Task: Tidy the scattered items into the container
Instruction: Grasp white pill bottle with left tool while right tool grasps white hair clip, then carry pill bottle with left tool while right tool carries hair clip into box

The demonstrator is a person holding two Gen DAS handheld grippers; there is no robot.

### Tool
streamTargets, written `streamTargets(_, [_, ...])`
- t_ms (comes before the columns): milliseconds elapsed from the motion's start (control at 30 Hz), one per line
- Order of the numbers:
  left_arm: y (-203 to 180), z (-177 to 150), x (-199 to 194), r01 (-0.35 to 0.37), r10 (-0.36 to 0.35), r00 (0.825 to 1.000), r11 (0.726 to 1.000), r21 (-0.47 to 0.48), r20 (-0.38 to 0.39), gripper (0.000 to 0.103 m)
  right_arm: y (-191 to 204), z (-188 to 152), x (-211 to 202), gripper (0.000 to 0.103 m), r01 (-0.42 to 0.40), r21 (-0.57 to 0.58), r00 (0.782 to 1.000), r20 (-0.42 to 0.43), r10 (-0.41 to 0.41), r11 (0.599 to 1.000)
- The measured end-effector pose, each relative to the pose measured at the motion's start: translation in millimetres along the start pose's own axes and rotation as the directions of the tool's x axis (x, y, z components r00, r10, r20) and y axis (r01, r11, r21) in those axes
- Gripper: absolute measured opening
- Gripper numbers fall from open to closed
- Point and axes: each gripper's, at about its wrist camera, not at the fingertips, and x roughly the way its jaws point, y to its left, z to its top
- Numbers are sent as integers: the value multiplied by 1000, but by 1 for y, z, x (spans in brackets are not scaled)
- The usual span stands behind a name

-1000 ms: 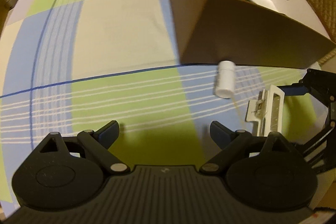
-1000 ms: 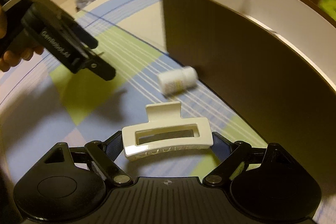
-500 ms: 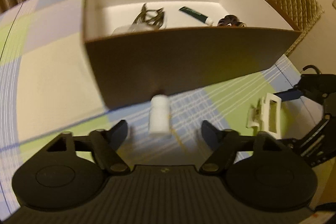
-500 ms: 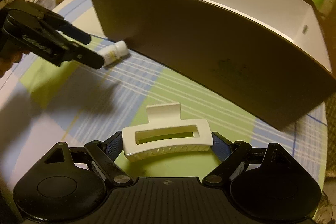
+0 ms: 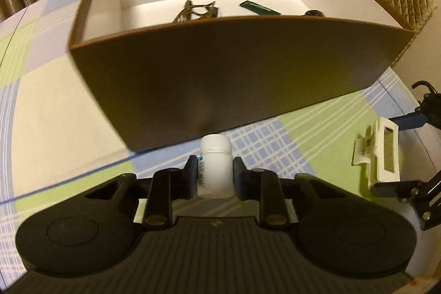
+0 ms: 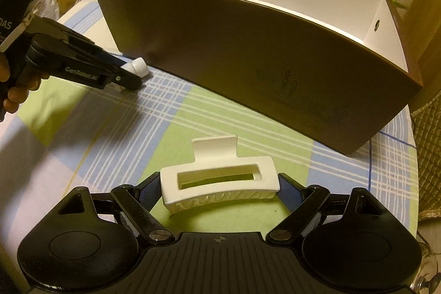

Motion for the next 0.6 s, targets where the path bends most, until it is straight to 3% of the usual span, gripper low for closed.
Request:
streamTargets(267, [-2, -23, -17, -11, 11, 998, 1000, -2, -54, 22, 5, 1, 3, 84, -15, -11, 1000, 1, 15, 1000])
streamTargets(600, [-11, -15, -11, -44, 47, 998, 998, 40, -53, 22, 8, 0, 8, 84, -12, -11, 1000, -4, 12, 1000])
